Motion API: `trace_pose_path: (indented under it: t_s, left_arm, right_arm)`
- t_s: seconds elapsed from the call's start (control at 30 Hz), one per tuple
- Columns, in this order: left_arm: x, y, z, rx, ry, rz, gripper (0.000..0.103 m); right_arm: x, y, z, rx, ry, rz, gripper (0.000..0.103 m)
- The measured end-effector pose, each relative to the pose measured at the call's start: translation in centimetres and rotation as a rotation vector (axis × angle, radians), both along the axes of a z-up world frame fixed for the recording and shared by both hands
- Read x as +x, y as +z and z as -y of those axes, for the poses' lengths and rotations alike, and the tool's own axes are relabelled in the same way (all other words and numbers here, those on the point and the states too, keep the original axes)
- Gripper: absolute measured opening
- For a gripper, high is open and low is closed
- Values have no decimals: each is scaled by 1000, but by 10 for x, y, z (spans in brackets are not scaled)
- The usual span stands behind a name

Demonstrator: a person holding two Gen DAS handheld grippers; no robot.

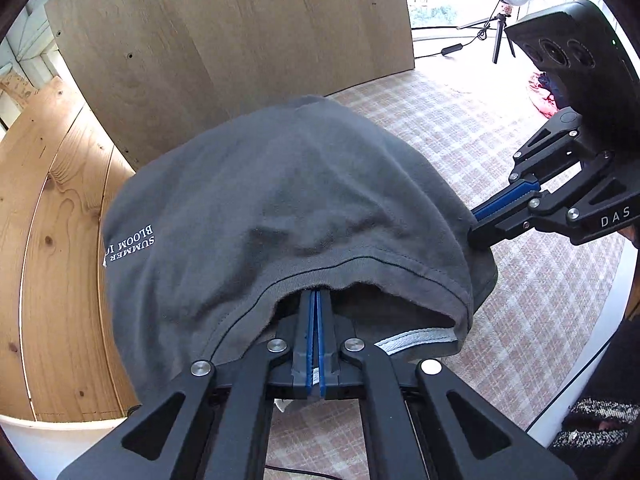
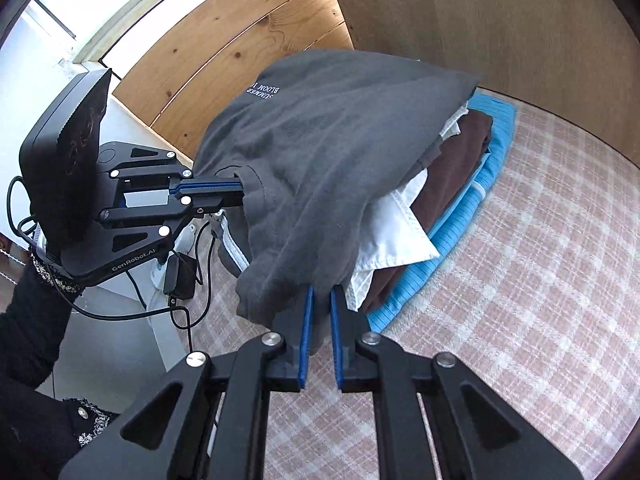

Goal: Fold clothes
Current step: 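Lower the sweatshirt onto the stack on the blue towel with both grippers, then adjust the sweatshirt on the stack with both grippers, pressing it flat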

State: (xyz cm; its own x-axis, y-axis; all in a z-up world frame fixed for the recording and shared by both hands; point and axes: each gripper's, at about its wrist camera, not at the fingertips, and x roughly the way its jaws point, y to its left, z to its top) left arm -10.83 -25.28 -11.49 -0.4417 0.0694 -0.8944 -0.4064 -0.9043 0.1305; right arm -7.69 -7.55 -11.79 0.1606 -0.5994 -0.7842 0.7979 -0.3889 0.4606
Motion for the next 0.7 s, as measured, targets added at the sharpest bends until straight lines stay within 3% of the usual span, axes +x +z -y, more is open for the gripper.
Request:
trace_pose_path:
  t_s: [0.2,0.53,0.7]
  left_arm:
    - [6,-10,-7,-37,-40,24,6]
    - [12,-9,-10,-102,-97,-11,11]
    - [7,-5,-18,-89,-145,-25,17]
  right_arm:
    - [-3,-5,3,17,-4,36,11]
    - [-2,-9,3,32,1,56,11]
    - [0,-12,6,46,3,65,11]
